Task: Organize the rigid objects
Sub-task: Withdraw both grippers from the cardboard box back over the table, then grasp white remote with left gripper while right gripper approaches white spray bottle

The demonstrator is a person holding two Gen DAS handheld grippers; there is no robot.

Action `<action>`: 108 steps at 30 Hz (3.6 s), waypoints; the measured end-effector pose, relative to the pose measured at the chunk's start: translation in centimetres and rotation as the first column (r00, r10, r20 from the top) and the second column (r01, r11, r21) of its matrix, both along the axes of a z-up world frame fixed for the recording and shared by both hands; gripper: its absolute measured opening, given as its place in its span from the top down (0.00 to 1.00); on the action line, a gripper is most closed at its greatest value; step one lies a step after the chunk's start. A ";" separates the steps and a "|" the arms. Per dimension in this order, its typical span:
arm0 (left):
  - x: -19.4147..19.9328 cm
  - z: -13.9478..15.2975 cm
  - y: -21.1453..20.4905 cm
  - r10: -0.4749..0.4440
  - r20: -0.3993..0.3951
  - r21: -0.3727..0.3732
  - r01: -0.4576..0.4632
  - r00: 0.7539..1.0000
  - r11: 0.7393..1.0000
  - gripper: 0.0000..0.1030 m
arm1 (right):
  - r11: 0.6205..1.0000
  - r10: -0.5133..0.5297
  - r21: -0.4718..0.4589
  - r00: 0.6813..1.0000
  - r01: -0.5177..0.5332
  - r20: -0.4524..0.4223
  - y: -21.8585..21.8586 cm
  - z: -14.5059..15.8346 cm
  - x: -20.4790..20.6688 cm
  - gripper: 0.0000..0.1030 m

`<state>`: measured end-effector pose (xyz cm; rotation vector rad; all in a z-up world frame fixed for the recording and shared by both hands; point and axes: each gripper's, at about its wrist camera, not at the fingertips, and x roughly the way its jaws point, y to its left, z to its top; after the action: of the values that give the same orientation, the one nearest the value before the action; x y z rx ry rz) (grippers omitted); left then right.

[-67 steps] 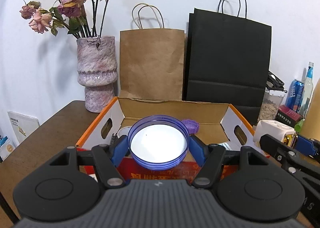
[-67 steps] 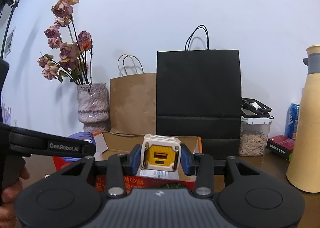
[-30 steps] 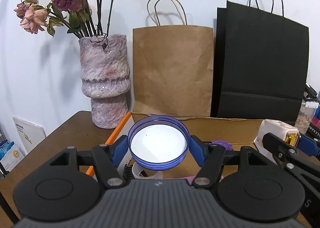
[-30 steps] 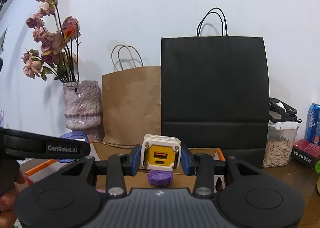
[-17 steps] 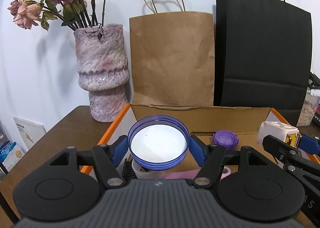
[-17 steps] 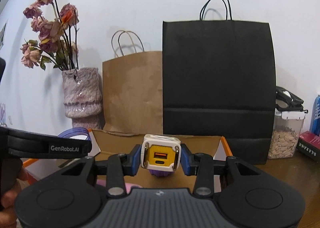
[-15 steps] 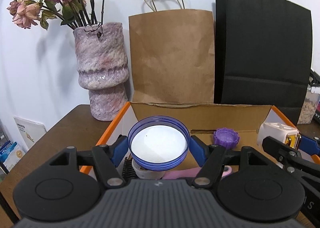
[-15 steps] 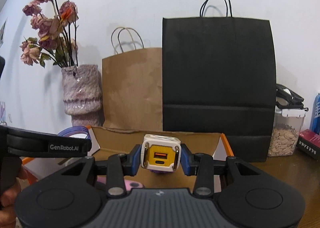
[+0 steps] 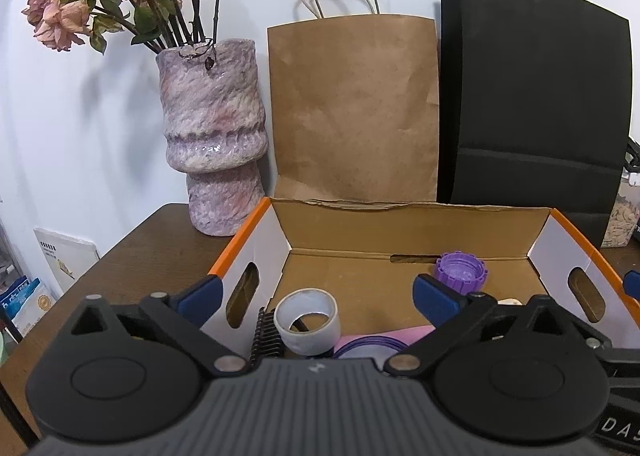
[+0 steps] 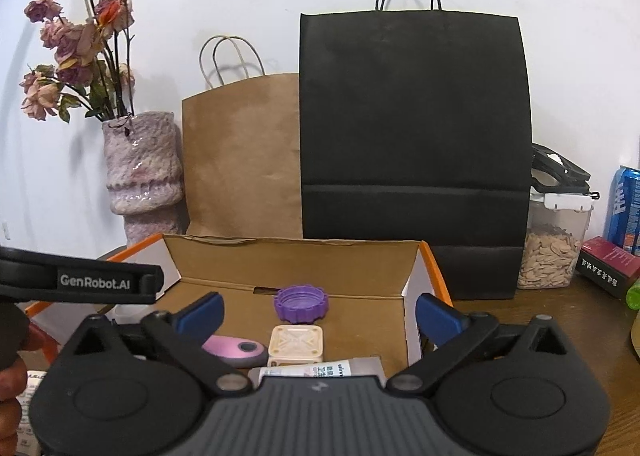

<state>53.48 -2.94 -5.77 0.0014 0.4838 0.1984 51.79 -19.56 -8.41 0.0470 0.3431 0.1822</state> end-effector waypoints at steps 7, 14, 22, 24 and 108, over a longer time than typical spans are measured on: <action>0.0 0.0 0.0 0.001 -0.006 0.003 -0.001 1.000 1.000 0.00 | 1.000 -0.002 -0.003 1.000 0.002 -0.002 0.0 0.0 0.0 0.00; -0.3 -0.1 0.1 0.010 -0.017 0.009 -0.010 1.000 1.000 0.00 | 1.000 -0.004 0.003 1.000 0.004 -0.011 0.1 0.0 0.0 0.00; -1.2 0.0 -0.1 0.011 -0.009 0.017 -0.011 1.000 1.000 0.00 | 1.000 0.002 -0.002 1.000 -0.002 -0.001 0.0 0.0 -1.0 0.00; -1.6 0.0 -0.1 0.011 -0.007 0.019 -0.011 1.000 1.000 0.00 | 1.000 0.004 -0.002 1.000 -0.003 0.003 -0.1 0.0 -1.5 0.00; -15.0 -4.7 1.9 0.057 -0.240 -0.021 -0.064 0.969 0.998 0.00 | 0.990 0.037 -0.124 0.983 -0.060 -0.178 -0.5 -1.7 -15.7 0.00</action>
<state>38.52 -1.03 -10.47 -0.0180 0.7282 0.2524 36.11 -20.05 -10.15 -0.0737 0.5315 0.2048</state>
